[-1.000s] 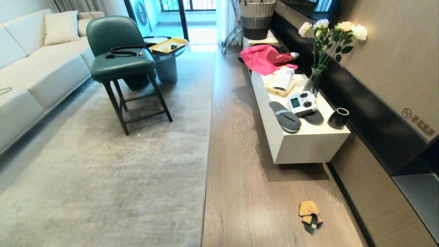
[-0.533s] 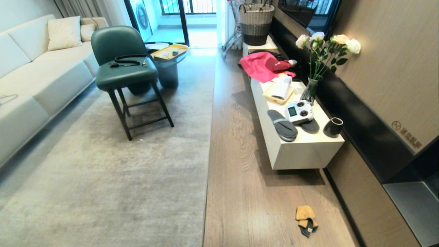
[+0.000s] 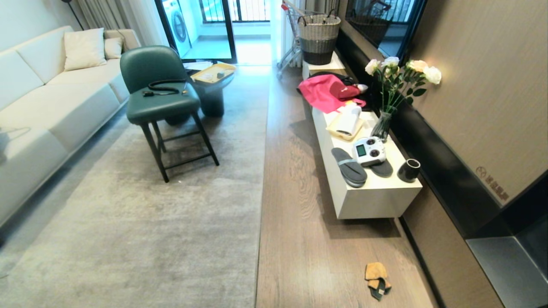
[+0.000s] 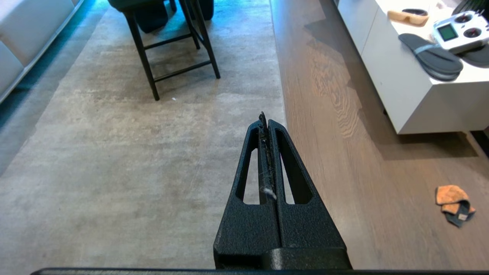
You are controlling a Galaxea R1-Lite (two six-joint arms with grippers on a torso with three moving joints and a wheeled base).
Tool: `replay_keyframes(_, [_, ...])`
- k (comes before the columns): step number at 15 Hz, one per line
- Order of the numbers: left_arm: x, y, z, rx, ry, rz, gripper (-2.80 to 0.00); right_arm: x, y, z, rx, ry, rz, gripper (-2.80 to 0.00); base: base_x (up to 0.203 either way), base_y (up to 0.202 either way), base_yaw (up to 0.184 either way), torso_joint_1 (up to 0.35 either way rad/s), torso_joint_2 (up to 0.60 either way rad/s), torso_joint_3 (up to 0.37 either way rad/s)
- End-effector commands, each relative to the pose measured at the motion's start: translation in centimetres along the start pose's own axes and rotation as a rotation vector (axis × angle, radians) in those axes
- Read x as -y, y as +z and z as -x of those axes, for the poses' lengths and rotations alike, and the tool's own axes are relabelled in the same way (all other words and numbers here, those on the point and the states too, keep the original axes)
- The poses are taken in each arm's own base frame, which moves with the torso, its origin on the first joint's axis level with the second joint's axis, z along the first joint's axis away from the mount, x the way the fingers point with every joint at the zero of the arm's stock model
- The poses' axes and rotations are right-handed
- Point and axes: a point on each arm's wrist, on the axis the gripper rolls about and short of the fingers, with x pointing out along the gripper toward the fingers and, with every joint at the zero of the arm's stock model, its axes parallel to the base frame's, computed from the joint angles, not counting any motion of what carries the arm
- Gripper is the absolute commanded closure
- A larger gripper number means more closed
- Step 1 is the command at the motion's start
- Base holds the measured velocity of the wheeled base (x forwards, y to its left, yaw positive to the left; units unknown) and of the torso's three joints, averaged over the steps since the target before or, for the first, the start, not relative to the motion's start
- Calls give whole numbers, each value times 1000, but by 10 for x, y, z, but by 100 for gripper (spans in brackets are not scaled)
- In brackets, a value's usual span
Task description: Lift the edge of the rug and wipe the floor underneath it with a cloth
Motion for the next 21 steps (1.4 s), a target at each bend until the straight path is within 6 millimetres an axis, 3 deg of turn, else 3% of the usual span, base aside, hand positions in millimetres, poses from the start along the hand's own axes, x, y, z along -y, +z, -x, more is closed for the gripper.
replay_keyframes(1, [0,0,0,-1,0,0,0,0,0,0,-1,1,3,0,0,0,0,260,-626,-379])
replay_keyframes(21, [0,0,0,0,0,0,0,0,0,0,-1,-1,-1,0,0,0,0,153,-359,-206])
